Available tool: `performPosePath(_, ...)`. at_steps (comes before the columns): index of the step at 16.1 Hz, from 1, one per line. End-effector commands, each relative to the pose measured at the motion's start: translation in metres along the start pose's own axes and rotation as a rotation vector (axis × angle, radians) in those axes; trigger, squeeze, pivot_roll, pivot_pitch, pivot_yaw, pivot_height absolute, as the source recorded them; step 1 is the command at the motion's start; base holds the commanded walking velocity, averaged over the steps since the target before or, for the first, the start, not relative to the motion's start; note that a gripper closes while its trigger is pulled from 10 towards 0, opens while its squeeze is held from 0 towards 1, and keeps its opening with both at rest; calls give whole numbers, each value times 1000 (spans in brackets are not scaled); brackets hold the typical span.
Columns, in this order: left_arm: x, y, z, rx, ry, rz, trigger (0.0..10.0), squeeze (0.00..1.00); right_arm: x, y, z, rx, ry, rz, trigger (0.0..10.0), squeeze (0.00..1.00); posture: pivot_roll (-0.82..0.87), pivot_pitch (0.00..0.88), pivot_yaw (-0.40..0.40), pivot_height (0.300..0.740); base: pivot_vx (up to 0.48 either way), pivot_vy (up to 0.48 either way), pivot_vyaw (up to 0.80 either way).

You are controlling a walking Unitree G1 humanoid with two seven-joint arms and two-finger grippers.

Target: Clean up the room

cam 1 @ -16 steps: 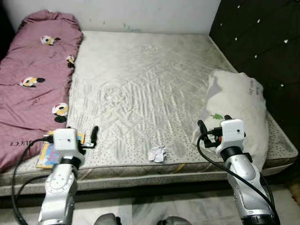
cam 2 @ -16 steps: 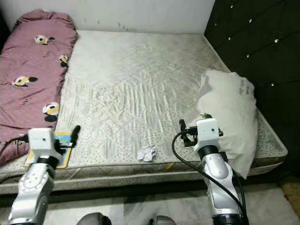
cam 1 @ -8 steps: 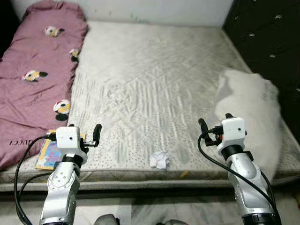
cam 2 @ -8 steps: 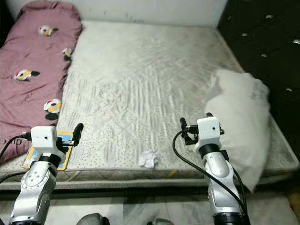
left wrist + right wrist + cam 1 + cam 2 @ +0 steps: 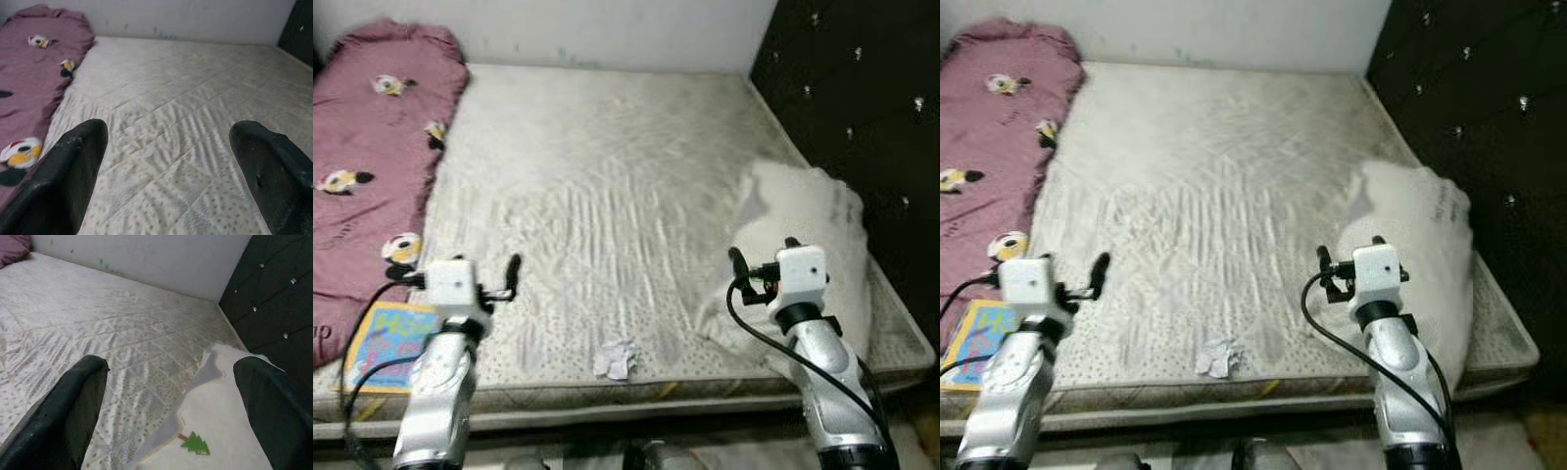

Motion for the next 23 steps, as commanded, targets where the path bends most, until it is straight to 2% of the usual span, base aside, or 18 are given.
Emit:
performPosePath(1, 0, 1, -4, -24, -9, 10, 10000, 0, 2, 0, -4, -15, -7, -5, 10000, 0, -5, 57, -63, 740, 0, 0, -800)
performPosePath(2, 1, 3, -1, 21, 30, 31, 10000, 0, 3, 1, -5, -14, -11, -9, 10000, 0, -3, 59, -69, 740, 0, 0, -800)
performPosePath(3, 0, 3, -1, 22, 23, 48, 10000, 0, 5, 2, -4, -12, -15, -12, 10000, 0, -1, 63, -72, 740, 0, 0, -644)
performPosePath(4, 3, 4, -2, -61, -7, 11, 10000, 0, 9, 5, -4, -5, -29, -21, 10000, 0, -3, 69, -73, 740, 0, 0, -425)
performPosePath(6, -2, -2, 9, 23, 11, 34, 10000, 0, 11, 6, -3, -6, -33, -29, 10000, 0, -7, 72, -64, 740, 0, 0, 0)
performPosePath(7, -3, -5, 8, 31, 12, 45, 10000, 0, 9, 4, -2, -6, -28, -25, 10000, 0, -1, 72, -60, 740, 0, 0, 0)
performPosePath(9, -1, -8, 4, 29, 16, 8, 10000, 0, 1, 0, 1, -12, 9, 8, 10000, 0, 1, 71, -58, 740, 0, 0, 0)
performPosePath(10, -1, -7, 4, 18, 3, 1, 10000, 0, -4, -3, 6, 14, 60, 37, 10000, 0, 6, 67, -59, 740, 0, 0, 0)
performPosePath(13, 10, 13, 21, 40, 56, -35, 10000, 0, -6, 2, 12, 34, 169, 88, 10000, 0, 6, 63, -66, 740, 0, 0, 0)
performPosePath(14, 15, 20, 21, 39, 64, -50, 10000, 0, -5, 5, 15, 42, 200, 100, 10000, 0, 5, 57, -66, 740, 0, 0, 0)
performPosePath(16, 18, 22, 11, 42, 55, -67, 10000, 0, -4, 6, 22, 67, 161, 99, 10000, 0, 1, 49, -65, 740, 0, 0, 0)
performPosePath(17, 17, 20, 6, 37, 53, -69, 10000, 0, -3, 4, 23, 75, 133, 84, 10000, 0, -2, 41, -62, 740, 0, 0, 0)
performPosePath(18, 14, 13, -1, 24, 44, -61, 10000, 0, -2, 1, 25, 87, 177, 79, 10000, 0, -6, 39, -57, 740, 0, 0, 0)
performPosePath(19, 9, 4, -8, 9, 24, -43, 10000, 0, 0, -1, 21, 55, 176, 54, 10000, 0, -6, 39, -57, 740, 0, 0, 0)
performPosePath(21, 6, -8, -6, 17, -4, -29, 10000, 0, 3, -3, 14, 21, 232, 44, 10000, 0, -4, 36, -50, 740, 0, 0, 0)
performPosePath(23, -2, -18, -6, 9, -13, 4, 10000, 0, 5, -7, 19, 48, 242, 18, 10000, 0, 11, 32, -56, 740, 0, 0, 0)
Point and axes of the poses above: a point about 5 cm out from each wrist's last joint towards the gripper, its own y axis pointing out of the wrist towards the gripper, its own x axis along the axis of the wrist's last joint, z = x × y, the point moved 1 cm from there along y, pointing out of the wrist towards the gripper, and after that the axes turned 15 degrees about y, right-handed, at the moved point
